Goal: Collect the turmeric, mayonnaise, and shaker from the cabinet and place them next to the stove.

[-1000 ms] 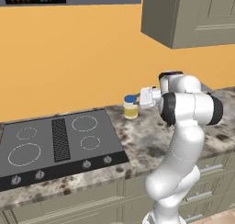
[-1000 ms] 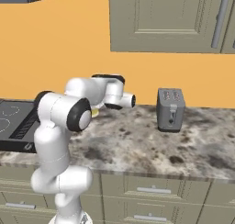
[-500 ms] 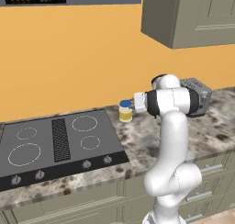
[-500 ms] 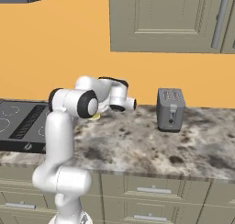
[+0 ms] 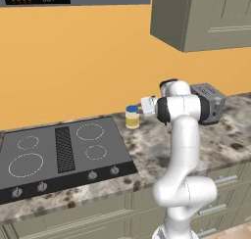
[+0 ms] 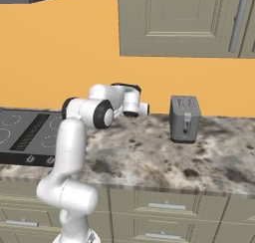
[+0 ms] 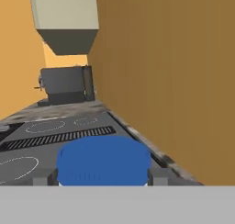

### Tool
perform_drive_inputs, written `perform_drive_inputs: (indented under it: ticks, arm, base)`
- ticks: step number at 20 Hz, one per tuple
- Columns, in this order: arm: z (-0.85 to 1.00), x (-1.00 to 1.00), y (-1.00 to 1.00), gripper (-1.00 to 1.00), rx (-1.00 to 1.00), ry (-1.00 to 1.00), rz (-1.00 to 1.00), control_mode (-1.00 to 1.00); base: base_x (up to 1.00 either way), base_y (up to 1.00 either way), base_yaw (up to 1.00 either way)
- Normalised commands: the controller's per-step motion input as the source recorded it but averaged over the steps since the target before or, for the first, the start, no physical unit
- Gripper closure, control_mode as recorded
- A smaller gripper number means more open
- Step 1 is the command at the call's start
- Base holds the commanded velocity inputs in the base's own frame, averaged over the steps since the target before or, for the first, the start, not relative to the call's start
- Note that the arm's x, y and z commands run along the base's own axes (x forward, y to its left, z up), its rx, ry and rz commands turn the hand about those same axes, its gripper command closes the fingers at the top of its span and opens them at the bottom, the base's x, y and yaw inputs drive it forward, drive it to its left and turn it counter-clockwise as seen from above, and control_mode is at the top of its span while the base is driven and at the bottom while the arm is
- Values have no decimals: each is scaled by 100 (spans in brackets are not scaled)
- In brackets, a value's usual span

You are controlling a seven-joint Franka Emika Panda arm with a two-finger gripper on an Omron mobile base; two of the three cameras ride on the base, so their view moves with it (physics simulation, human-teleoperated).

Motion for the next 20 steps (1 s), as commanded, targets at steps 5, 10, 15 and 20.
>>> perform_drive_inputs:
  ticks: [5,10,15,20]
  arm:
    - [-28,-7,21,-100,-2,-1,3,-100]
    - [9,-22,1,-100,-1,-14,0,-100]
    - [32,-33,-1,-100,-6,-17,1,-100]
    - [41,-73,0,-100,-8,-19,0,-100]
  base:
    - [0,0,0]
    - [0,0,0]
    - [0,0,0]
    - [0,0,0]
